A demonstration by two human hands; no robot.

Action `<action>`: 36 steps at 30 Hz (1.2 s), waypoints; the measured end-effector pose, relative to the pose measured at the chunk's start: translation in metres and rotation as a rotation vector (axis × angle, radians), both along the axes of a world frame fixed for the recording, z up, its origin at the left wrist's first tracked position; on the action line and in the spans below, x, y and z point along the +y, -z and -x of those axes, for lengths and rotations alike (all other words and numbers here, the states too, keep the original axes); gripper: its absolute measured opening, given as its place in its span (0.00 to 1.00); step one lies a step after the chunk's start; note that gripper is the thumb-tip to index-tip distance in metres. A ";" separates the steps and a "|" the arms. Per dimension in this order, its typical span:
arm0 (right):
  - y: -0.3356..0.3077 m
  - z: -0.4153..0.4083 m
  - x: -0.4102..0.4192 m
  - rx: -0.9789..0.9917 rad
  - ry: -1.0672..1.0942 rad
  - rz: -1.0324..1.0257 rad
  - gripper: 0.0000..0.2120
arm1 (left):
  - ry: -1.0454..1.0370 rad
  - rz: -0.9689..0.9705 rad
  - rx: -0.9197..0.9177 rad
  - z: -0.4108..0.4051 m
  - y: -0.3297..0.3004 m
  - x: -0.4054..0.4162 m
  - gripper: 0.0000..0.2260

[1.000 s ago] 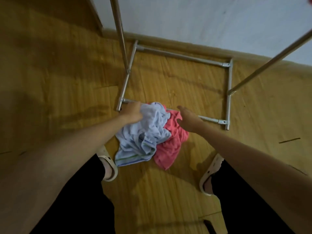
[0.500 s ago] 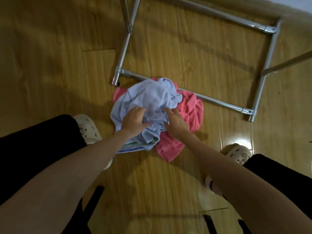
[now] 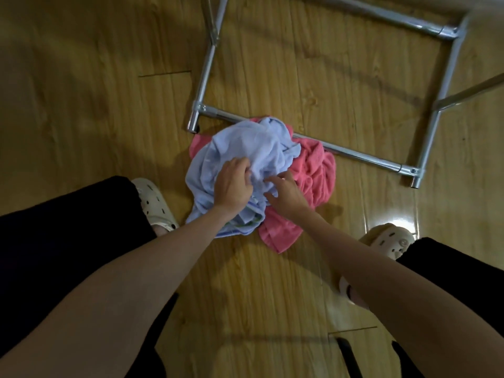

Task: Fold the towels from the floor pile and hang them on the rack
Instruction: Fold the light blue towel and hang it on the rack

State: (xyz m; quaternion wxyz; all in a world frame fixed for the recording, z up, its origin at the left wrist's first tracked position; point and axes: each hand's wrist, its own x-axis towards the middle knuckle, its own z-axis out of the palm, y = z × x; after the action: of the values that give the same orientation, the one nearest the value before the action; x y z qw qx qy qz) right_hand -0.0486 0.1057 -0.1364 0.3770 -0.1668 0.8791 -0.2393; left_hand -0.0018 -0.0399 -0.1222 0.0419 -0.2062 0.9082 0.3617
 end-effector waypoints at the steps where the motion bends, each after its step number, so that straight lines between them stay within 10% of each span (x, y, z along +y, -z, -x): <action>1: -0.006 -0.003 0.000 -0.006 0.014 0.021 0.18 | -0.041 -0.036 0.022 -0.001 -0.012 0.003 0.07; 9: -0.083 -0.019 0.006 0.028 0.157 0.202 0.28 | -0.283 -0.298 0.172 -0.010 -0.119 0.025 0.08; 16: -0.187 -0.035 0.025 0.209 0.110 0.389 0.07 | -0.341 -0.479 0.299 -0.027 -0.235 0.028 0.12; 27: -0.380 -0.092 0.058 0.409 0.217 0.782 0.16 | -0.154 -0.536 0.469 -0.073 -0.371 0.033 0.05; 36: -0.482 -0.100 0.068 0.492 0.296 0.967 0.05 | 0.028 -0.405 0.545 -0.072 -0.455 0.037 0.03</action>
State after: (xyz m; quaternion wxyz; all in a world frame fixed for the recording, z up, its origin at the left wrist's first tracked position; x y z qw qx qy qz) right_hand 0.0516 0.1736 0.3453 0.0039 -0.2465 0.7454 -0.6193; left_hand 0.0699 -0.0027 0.3326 -0.1574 -0.0770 0.7983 0.5762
